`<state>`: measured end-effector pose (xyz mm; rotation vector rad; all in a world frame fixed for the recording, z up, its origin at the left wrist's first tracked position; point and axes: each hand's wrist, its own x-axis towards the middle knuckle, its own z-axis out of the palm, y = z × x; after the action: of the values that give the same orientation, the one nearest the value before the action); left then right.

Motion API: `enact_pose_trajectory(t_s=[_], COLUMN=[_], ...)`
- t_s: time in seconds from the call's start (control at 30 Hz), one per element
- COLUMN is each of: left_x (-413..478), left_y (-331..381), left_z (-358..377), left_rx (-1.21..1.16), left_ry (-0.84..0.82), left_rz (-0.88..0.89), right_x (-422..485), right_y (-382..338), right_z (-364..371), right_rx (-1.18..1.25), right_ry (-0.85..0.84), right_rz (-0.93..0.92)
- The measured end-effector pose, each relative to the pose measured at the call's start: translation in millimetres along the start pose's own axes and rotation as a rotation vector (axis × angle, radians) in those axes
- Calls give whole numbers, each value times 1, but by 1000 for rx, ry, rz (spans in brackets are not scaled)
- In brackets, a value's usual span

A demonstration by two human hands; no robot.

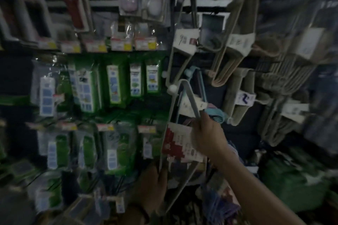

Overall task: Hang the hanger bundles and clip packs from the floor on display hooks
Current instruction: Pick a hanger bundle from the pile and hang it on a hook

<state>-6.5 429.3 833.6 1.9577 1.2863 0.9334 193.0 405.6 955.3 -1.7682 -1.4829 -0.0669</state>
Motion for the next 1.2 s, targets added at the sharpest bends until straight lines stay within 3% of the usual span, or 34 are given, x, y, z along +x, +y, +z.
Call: enact_pose_trajectory(t_s=[0.13, 0.27, 0.53, 0.8, 0.9, 1.2], left_x=[30, 65, 116, 142, 162, 200], left_y=[38, 83, 131, 126, 124, 122], left_z=[-4, -6, 15, 34, 33, 43], left_rx=[-103, -279, -52, -177, -76, 163], left_ry=[-110, -99, -53, 30, 99, -86], left_rz=[171, 213, 287, 246, 217, 177], right_x=[30, 43, 76, 110, 132, 190], right_y=[19, 28, 53, 77, 75, 89], right_z=[-25, -33, -41, -29, -25, 14], right_rx=[-51, -138, -159, -186, -214, -443], right_ry=[162, 203, 216, 95, 49, -112], right_rz=[3, -27, -12, -40, -39, 40])
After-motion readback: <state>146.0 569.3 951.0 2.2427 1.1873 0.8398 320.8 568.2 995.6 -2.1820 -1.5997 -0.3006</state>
